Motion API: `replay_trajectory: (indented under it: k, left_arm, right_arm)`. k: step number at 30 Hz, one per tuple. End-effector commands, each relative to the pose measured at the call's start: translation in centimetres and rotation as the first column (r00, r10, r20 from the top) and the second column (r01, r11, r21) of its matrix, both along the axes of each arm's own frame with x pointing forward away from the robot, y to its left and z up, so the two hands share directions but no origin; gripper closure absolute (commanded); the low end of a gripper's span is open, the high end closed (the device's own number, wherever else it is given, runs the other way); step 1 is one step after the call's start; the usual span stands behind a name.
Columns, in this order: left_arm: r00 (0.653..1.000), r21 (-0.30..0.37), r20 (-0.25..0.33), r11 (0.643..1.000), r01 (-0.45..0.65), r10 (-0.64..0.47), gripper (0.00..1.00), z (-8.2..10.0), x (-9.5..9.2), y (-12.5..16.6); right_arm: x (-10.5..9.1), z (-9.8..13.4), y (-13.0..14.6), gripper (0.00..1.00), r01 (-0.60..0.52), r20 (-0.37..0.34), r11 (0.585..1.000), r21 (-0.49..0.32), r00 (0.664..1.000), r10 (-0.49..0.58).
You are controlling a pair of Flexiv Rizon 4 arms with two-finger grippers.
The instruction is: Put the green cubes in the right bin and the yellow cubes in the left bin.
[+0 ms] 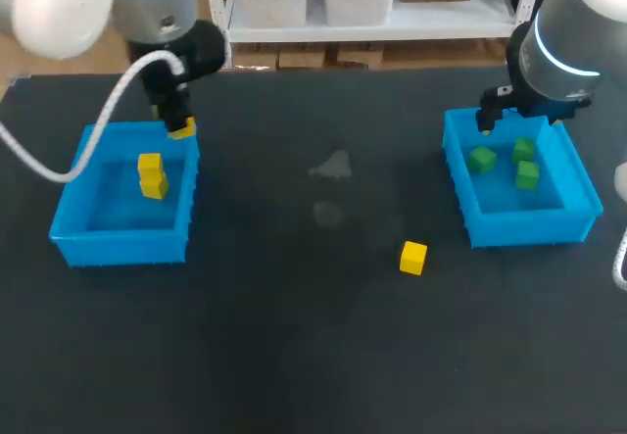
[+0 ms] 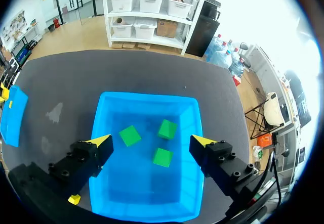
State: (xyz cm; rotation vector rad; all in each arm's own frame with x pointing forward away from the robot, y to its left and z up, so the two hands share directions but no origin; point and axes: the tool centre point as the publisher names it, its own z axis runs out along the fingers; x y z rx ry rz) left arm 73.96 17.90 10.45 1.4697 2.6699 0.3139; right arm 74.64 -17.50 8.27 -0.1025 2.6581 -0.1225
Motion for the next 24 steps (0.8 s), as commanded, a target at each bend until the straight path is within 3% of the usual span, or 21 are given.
replay_trajectory:
  k: [1,8,9,10,11,18,24]
  left_arm:
    - [0.994,-0.064,0.112,0.998,0.001,0.006,1.00,-0.1,-3.1,4.4]
    - [0.995,-0.055,0.083,0.997,-0.052,0.056,1.00,-1.1,-4.5,6.4]
    - [0.995,-0.055,0.081,0.997,-0.052,0.057,0.89,-1.1,-4.5,6.4]
    - [0.995,-0.056,0.079,0.997,-0.051,0.056,0.37,-1.1,-4.6,6.3]
    - [0.996,-0.058,0.076,0.997,-0.047,0.052,0.00,-1.2,-4.6,6.2]
    - [0.995,-0.092,0.097,0.996,0.023,-0.014,0.00,-0.3,-3.6,3.2]
    - [0.982,-0.167,0.111,0.971,0.168,-0.151,0.00,1.3,-2.9,-2.8]
  right_arm:
    - [-0.1,0.0,-0.1,0.00,-0.001,0.001,1.000,0.001,1.000,0.001]
    - [-0.1,0.0,-0.1,0.00,-0.001,0.001,1.000,0.001,1.000,0.001]
    - [-0.1,0.0,-0.1,0.00,-0.001,0.001,1.000,0.001,1.000,0.001]
    - [-0.1,0.0,-0.1,0.00,-0.001,0.001,1.000,0.001,1.000,0.001]
    - [-0.1,0.0,-0.1,0.00,-0.001,0.001,1.000,0.001,1.000,0.001]
    - [-0.1,0.0,-0.1,0.00,-0.001,0.001,1.000,0.001,1.000,0.001]
    - [-0.1,0.0,-0.1,0.00,-0.001,0.001,1.000,0.001,1.000,0.001]
